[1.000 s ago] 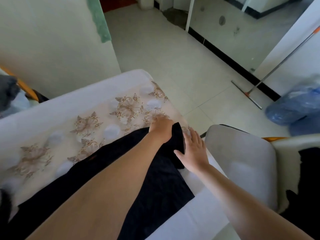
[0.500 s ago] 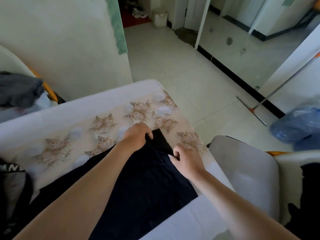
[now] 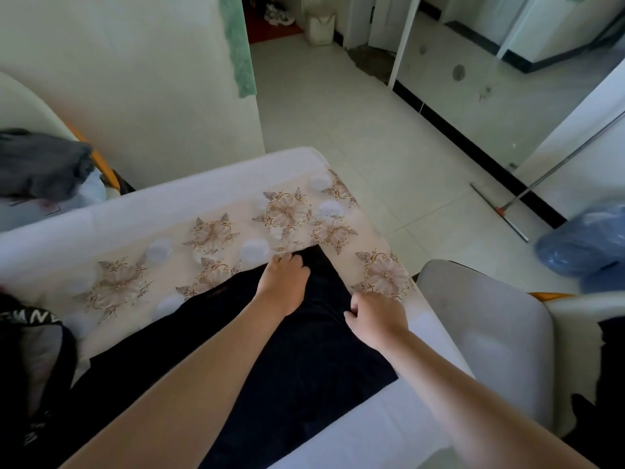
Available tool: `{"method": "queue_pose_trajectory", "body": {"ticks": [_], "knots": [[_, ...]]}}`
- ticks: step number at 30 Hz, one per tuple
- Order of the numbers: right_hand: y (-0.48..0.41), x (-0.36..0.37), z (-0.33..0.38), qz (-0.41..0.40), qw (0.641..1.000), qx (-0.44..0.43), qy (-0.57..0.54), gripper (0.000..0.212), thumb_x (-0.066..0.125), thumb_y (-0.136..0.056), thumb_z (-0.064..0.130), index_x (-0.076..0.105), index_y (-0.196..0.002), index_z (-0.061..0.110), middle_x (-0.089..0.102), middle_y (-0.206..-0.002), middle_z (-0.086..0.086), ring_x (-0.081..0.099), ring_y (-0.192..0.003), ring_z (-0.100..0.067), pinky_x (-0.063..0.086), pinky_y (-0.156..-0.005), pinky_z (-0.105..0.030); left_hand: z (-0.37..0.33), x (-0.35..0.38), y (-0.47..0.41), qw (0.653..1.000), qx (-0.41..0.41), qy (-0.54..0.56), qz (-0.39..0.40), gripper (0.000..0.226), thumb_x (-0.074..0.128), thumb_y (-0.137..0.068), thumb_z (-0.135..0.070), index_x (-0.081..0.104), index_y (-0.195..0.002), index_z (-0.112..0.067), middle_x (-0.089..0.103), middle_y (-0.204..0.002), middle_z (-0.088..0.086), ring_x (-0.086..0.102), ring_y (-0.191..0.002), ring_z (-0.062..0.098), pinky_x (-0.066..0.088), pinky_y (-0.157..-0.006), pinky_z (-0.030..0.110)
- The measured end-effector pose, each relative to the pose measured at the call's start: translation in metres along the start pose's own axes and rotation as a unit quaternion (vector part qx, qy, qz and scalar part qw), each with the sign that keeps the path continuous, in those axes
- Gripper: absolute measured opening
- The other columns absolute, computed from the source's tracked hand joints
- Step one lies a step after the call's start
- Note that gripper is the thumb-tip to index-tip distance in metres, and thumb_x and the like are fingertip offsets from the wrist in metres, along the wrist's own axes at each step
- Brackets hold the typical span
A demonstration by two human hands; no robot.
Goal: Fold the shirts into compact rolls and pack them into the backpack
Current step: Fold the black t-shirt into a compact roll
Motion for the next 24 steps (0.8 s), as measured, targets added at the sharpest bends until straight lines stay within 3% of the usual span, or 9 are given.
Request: {"method": "queue_pose_trajectory", "body": {"ticks": [3,5,7,10,13,15,18,22,24], "knots": [[-0.002,0.003,-0.007,-0.011,0.999,0.028,-0.036,0.033,0.064,-0.089,0.046,0.054,-0.111,0.024,0.056,-0.101,0.008,0.057,-0.084,-0.014,0.042,-0.065,-0.028,-0.025,-0.011,-0.017,0.997,0.068,0.027,-0.035,0.059,0.052,-0.089,-0.001,0.039,-0.144,-0.018,0.033,-0.150,0.004,0.028,-0.140,0.024,0.027,-0.115,0.039],[-0.003,0.007,-0.009,-0.001,0.997,0.041,-0.060,0.046,0.066,-0.087,0.045,0.049,-0.125,0.025,0.051,-0.120,0.003,0.055,-0.105,-0.020,0.046,-0.075,-0.030,-0.047,-0.004,-0.025,0.990,0.139,0.024,0.002,0.075,0.056,-0.087,0.005,0.026,-0.151,-0.020,0.019,-0.160,0.004,0.017,-0.148,0.022,0.022,-0.119,0.039],[-0.003,0.011,-0.009,0.007,0.998,0.043,-0.055,0.050,0.064,-0.088,0.044,0.049,-0.131,0.024,0.047,-0.128,-0.001,0.051,-0.115,-0.023,0.048,-0.083,-0.033,-0.057,0.003,-0.028,0.983,0.179,-0.013,0.024,0.075,0.059,-0.086,0.003,0.028,-0.150,-0.021,0.030,-0.156,0.005,0.028,-0.143,0.023,0.027,-0.116,0.037],[0.000,0.011,-0.006,0.015,0.998,0.040,-0.040,0.046,0.062,-0.089,0.045,0.057,-0.129,0.023,0.047,-0.128,-0.003,0.048,-0.118,-0.025,0.048,-0.090,-0.035,-0.053,-0.009,-0.027,0.981,0.183,-0.056,-0.007,0.050,0.057,-0.087,-0.004,0.048,-0.133,-0.021,0.052,-0.125,0.001,0.044,-0.120,0.023,0.031,-0.104,0.034],[0.006,0.000,0.011,0.010,1.000,-0.001,0.011,0.030,0.058,-0.089,0.047,0.066,-0.102,0.020,0.056,-0.111,0.000,0.054,-0.109,-0.025,0.043,-0.090,-0.035,-0.035,-0.022,-0.011,0.985,0.169,-0.015,-0.034,0.042,0.054,-0.081,0.005,0.060,-0.114,-0.020,0.050,-0.113,-0.001,0.042,-0.113,0.022,0.037,-0.096,0.032],[0.013,-0.007,0.028,0.038,0.999,-0.018,-0.001,0.029,0.058,-0.090,0.045,0.054,-0.080,0.018,0.058,-0.084,0.003,0.061,-0.086,-0.022,0.042,-0.069,-0.031,-0.013,-0.039,0.008,0.983,0.145,0.028,-0.104,0.047,0.059,-0.066,0.013,0.066,-0.099,-0.019,0.050,-0.103,-0.002,0.044,-0.101,0.022,0.043,-0.084,0.031],[0.027,-0.012,0.061,0.115,0.991,-0.024,-0.060,0.027,0.057,-0.090,0.043,0.047,-0.082,0.019,0.054,-0.073,0.003,0.054,-0.066,-0.016,0.037,-0.053,-0.029,0.022,-0.060,0.046,0.972,0.108,0.081,-0.193,0.046,0.065,-0.045,0.020,0.069,-0.073,-0.016,0.054,-0.083,-0.001,0.052,-0.079,0.023,0.034,-0.058,0.026],[0.048,-0.013,0.121,0.199,0.971,-0.056,-0.122,0.026,0.059,-0.089,0.038,0.043,-0.078,0.021,0.052,-0.076,0.003,0.049,-0.064,-0.015,0.040,-0.060,-0.029,0.069,-0.073,0.106,0.958,0.046,0.127,-0.252,0.034,0.065,-0.057,0.017,0.069,-0.072,-0.014,0.059,-0.085,0.003,0.055,-0.078,0.027,0.028,-0.053,0.027],[0.067,-0.003,0.156,0.271,0.938,-0.075,-0.204,0.021,0.063,-0.088,0.035,0.051,-0.089,0.018,0.055,-0.078,0.001,0.056,-0.062,-0.016,0.048,-0.059,-0.031,0.094,-0.060,0.138,0.959,0.000,0.131,-0.253,0.037,0.066,-0.055,0.017,0.069,-0.072,-0.016,0.059,-0.086,0.002,0.055,-0.079,0.027,0.031,-0.052,0.027]]}}
Point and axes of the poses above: each hand's wrist, its own y-axis away from the middle knuckle, its own x-axis out of the palm, z = x × y, the point moved 10 cm from there along -y, towards the middle knuckle
